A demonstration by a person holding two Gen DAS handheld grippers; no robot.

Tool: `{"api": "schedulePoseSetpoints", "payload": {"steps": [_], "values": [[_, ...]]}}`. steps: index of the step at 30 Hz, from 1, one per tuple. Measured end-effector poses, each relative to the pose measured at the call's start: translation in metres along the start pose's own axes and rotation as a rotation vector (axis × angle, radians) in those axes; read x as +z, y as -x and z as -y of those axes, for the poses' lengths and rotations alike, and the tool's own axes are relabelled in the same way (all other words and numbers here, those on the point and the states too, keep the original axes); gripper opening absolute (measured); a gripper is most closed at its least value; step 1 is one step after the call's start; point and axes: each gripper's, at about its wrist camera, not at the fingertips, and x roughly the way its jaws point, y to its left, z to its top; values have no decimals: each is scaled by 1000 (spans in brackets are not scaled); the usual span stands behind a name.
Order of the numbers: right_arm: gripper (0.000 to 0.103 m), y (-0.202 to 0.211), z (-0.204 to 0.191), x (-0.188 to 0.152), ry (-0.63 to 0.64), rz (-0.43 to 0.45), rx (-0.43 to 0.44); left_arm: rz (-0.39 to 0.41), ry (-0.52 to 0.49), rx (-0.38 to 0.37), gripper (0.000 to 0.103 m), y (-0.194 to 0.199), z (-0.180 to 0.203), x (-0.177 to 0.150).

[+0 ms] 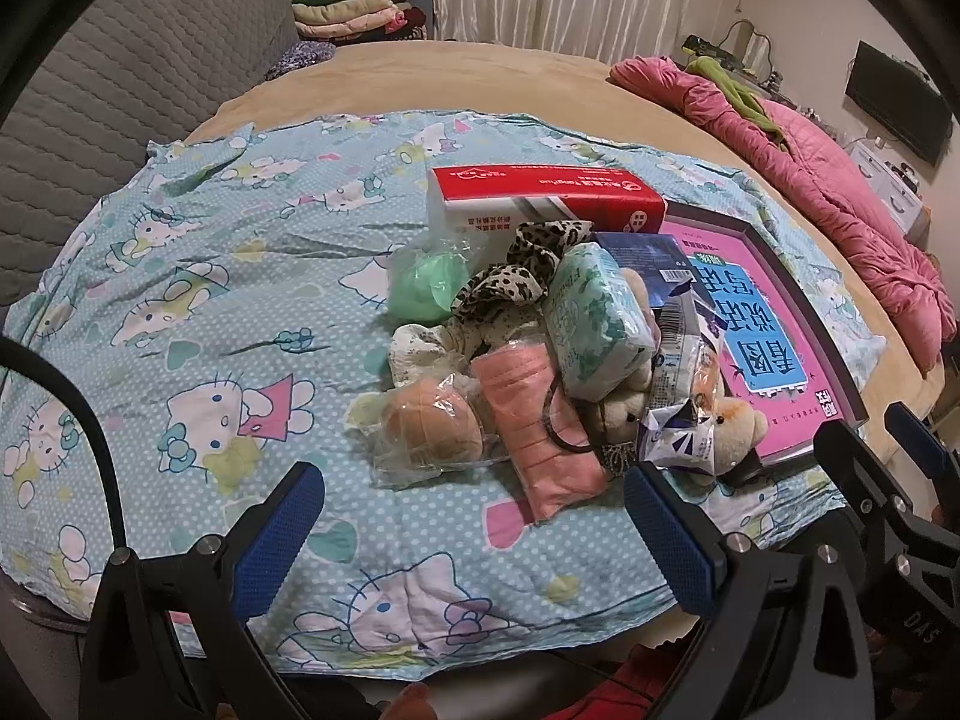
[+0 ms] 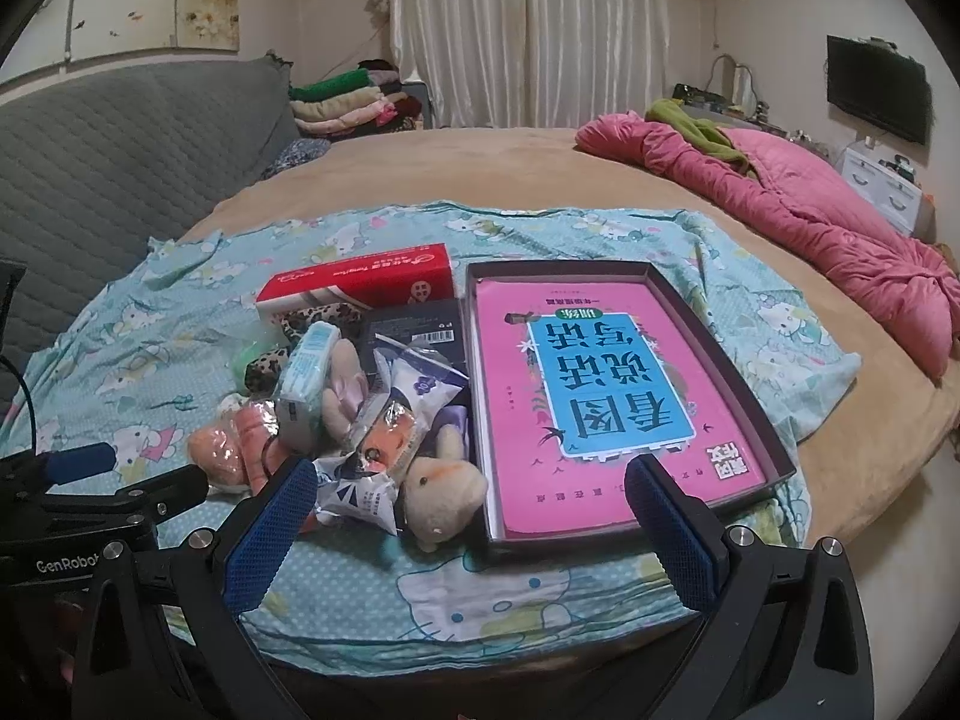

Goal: Organize soft objects

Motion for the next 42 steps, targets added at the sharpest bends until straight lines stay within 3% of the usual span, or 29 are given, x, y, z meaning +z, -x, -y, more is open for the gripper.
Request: {"api": "schedulePoseSetpoints", "payload": {"steps": [31, 42], "values": [[103, -1, -1, 0, -9, 4, 23, 0, 3, 1, 101, 0, -2, 1], [103, -2, -2, 0, -11, -2, 24, -10, 50, -17, 101, -5, -14, -1]]}}
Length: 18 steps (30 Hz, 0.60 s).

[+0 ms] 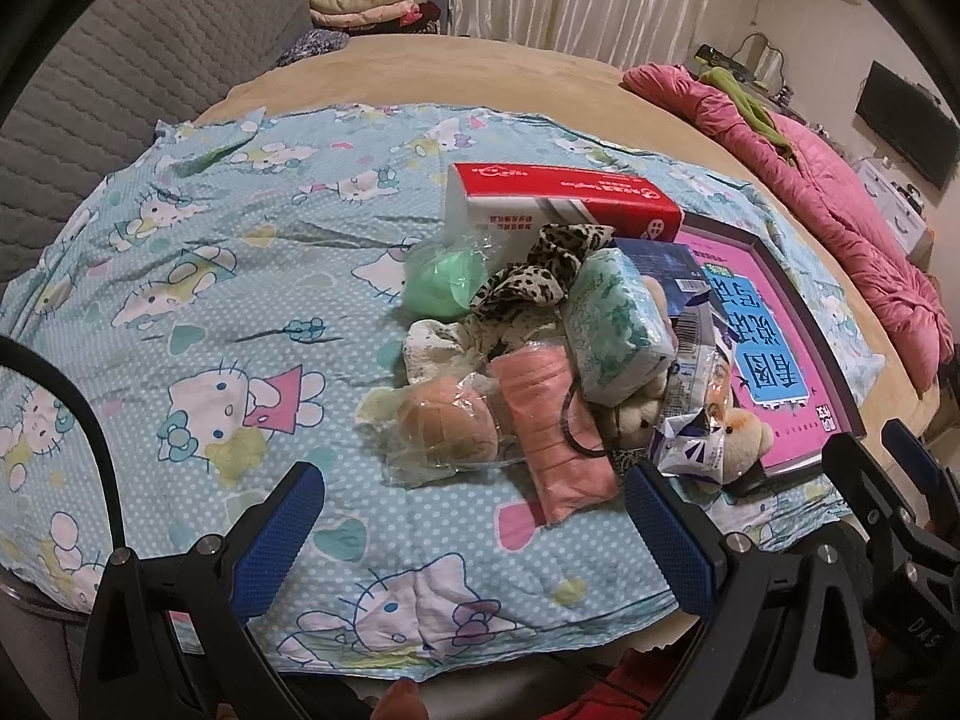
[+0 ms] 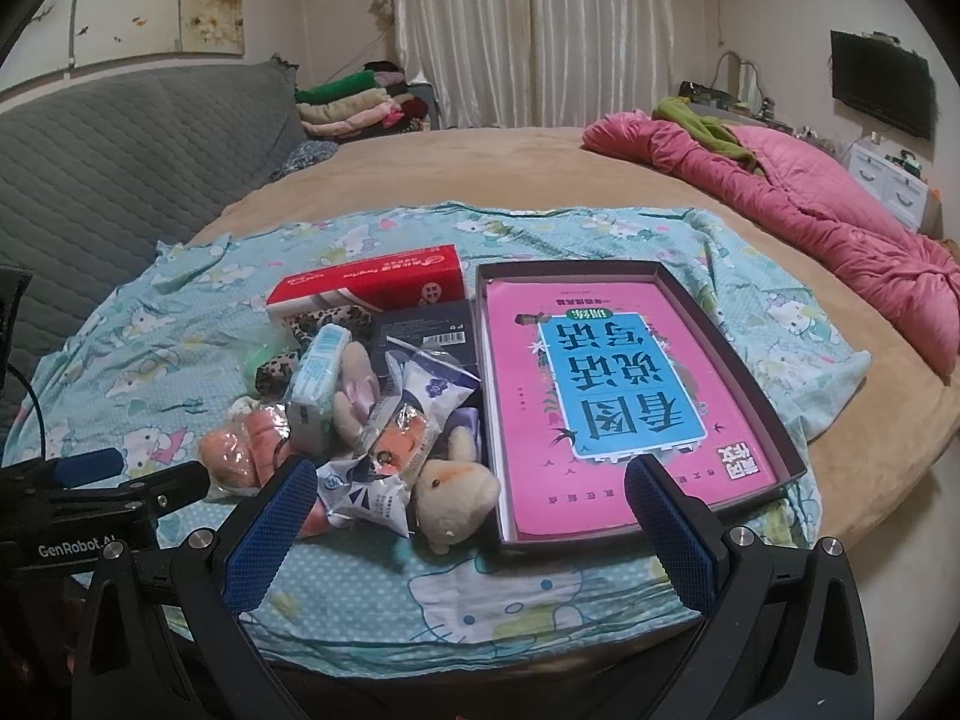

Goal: Organize soft objects
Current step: 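Reach the right gripper to the white snack packet and grasp it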

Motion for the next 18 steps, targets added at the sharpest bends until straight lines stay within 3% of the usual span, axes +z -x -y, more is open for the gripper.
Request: {"api": "schedulePoseSetpoints", "payload": {"steps": [18], "values": [[103, -13, -6, 0, 15, -25, 12, -15, 81, -25, 101, -12, -30, 5]]}}
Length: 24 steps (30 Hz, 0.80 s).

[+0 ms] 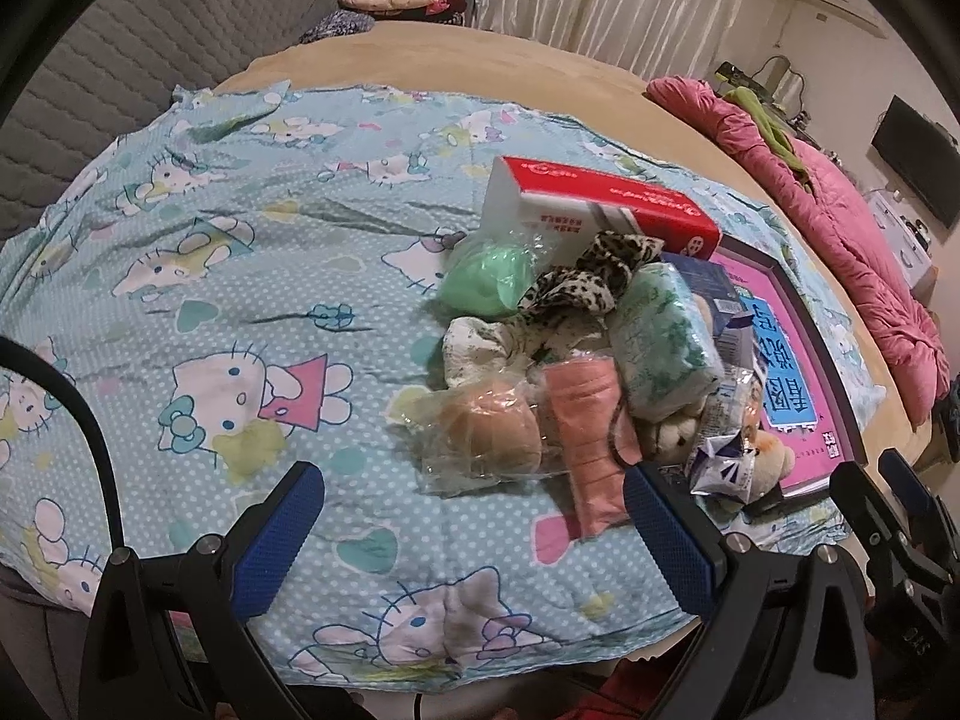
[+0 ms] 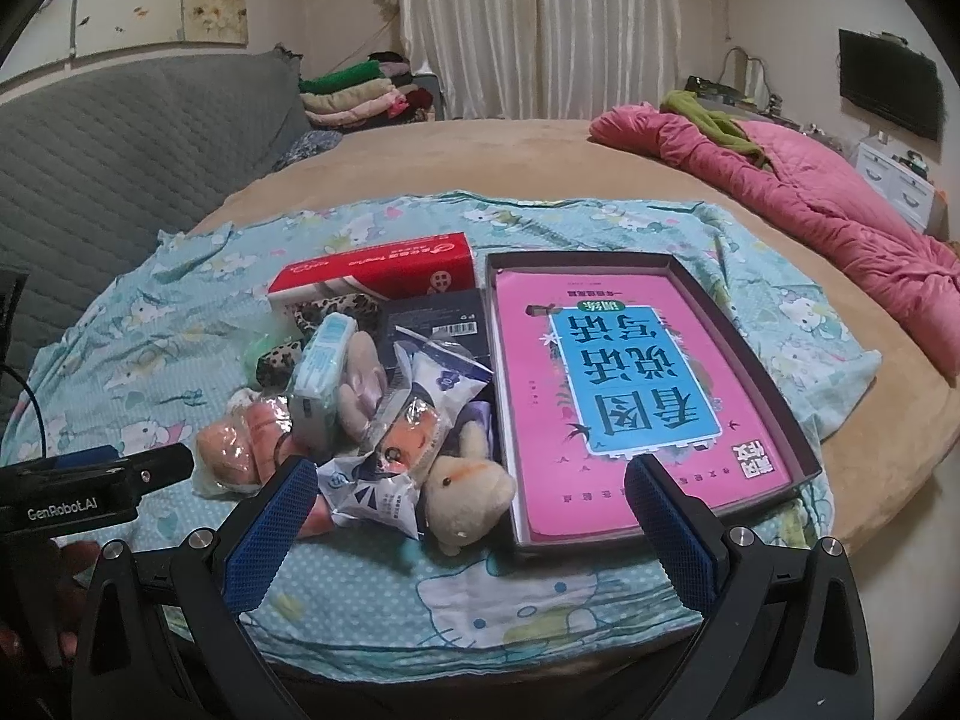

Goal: Organize soft objects
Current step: 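Reach the right gripper to the white snack packet and grasp it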

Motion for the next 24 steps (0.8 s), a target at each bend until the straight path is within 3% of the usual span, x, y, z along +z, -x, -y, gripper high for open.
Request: {"api": "schedulePoseSetpoints", "payload": {"steps": [13, 24], "values": [[103, -31, -14, 7, 31, -29, 19, -43, 34, -15, 100, -28, -16, 3], [98, -67, -28, 11, 123, -80, -21, -48, 62, -68, 95, -39, -27, 6]]}}
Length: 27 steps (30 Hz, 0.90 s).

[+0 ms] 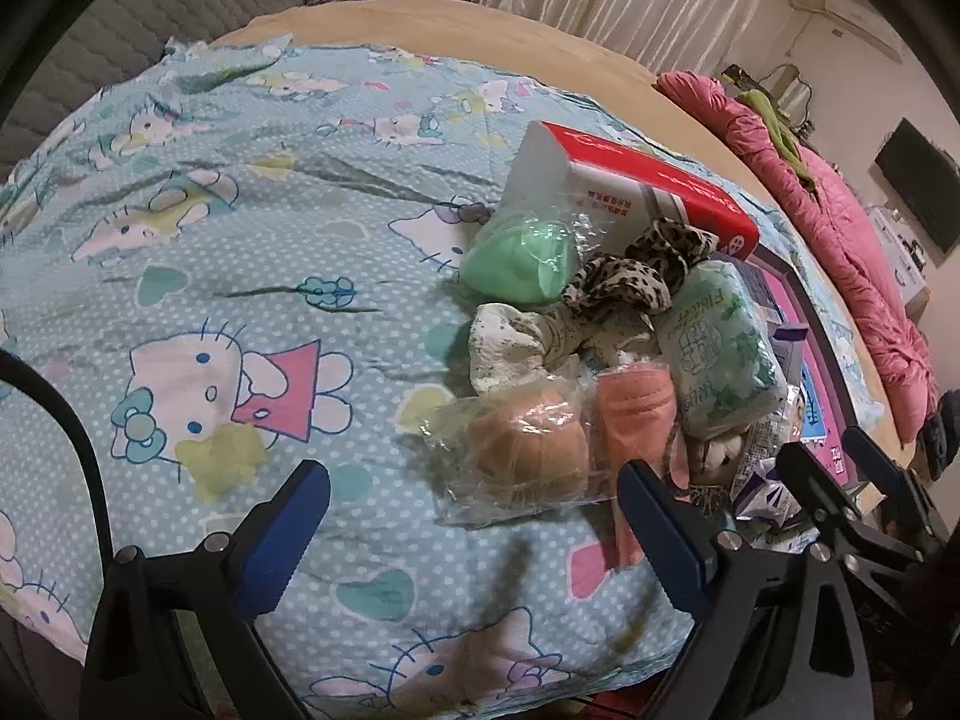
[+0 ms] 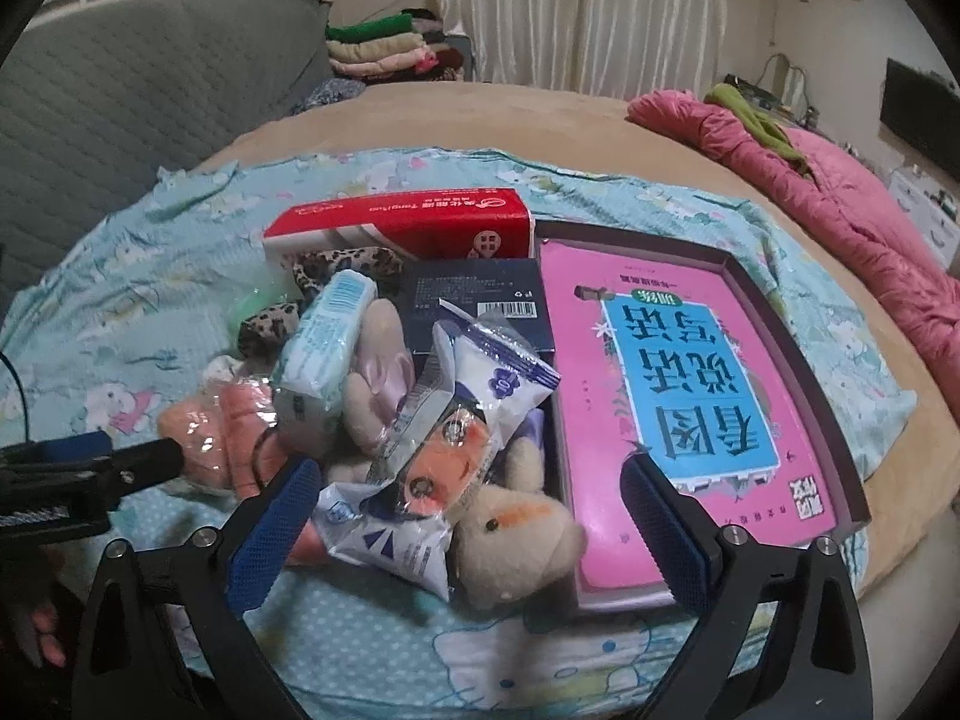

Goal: Organize soft objects
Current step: 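Reach the right gripper to the white snack packet and grasp it, then lift the snack packet with the right gripper while the left gripper grasps the bagged bun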

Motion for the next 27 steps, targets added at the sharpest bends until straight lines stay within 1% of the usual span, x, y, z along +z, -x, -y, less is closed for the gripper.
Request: {"api": "schedulePoseSetpoints", "payload": {"steps": [3, 6, 7, 8, 10, 12, 13, 14, 17, 19, 24, 27], "values": [[95, -7, -2, 2, 6, -10, -5, -13, 29, -9, 93, -5, -8, 2], [89, -12, -2, 3, 12, -15, -6, -18, 38, -15, 91, -11, -10, 5], [82, -15, -2, 3, 16, -20, -1, -20, 38, -17, 91, -13, -12, 6], [72, -18, -3, 4, 17, -28, 4, -20, 39, -24, 90, -13, -13, 6], [66, -22, -4, 5, 17, -36, 18, -19, 39, -45, 87, -15, -12, 7], [63, -22, -8, 4, 36, -23, 10, -23, 30, -60, 85, -17, -9, 8], [58, -22, -10, 5, 49, -15, 12, -27, 25, -70, 82, -18, -7, 8], [56, -22, -10, 5, 53, -12, 16, -31, 23, -84, 81, -20, -6, 9], [53, -22, -6, 5, 32, -13, 36, -44, 34, -122, 74, -26, -6, 10], [51, -21, -2, 5, 14, -11, 47, -51, 43, -150, 67, -30, -6, 11], [49, -16, 8, 8, -27, 13, 57, -43, 36, -170, 60, -32, -5, 13], [49, -12, 12, 10, -40, 25, 59, -32, 22, -167, 58, -30, -3, 14]]}}
